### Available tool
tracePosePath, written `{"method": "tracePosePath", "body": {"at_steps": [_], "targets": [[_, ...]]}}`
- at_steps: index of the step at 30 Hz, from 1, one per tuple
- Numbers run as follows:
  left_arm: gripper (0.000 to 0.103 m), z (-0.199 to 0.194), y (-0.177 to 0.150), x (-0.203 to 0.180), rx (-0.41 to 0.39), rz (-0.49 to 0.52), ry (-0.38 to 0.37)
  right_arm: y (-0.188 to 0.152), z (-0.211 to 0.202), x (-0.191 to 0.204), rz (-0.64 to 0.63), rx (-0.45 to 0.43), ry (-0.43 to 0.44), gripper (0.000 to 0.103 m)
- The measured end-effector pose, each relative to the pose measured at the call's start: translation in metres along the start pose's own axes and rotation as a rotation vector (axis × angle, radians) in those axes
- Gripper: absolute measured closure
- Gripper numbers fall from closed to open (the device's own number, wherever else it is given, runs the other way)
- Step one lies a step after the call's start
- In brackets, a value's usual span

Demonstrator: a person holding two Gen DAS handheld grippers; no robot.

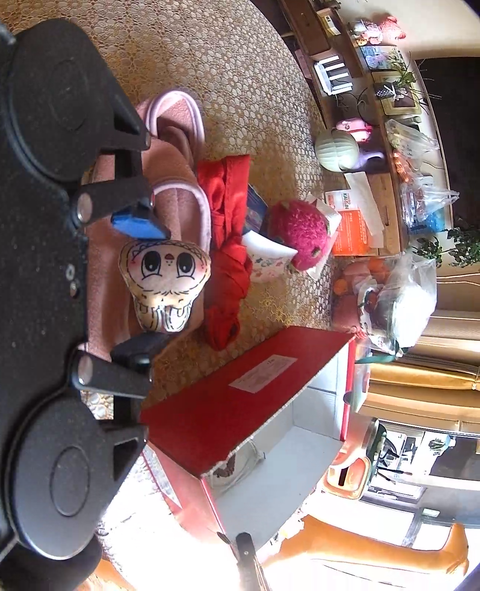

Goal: Organize objects
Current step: 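Return the left tool to the pile and grasp the plush doll keychain, then lower the plush doll into the shoebox and open the left gripper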

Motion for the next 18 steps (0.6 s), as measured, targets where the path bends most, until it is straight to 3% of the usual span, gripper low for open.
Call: {"method": "tracePosePath", "body": {"at_steps": [18], "targets": [[0.051,-0.016,0.061,-0.051,-0.073,0.088,-0.142,0.000,0.000,-0.004,-0.010,-0.001,0.002,0.098]]}}
Point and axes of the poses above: each gripper's, at about its wrist camera, not at the fingertips, and z roughly the way its jaws point, x to its left, y to its top, the point moved 1 cm from there along z, roughly the way its jaws point, and after that the axes turned 3 degrees about z, right-handed, at the moved point
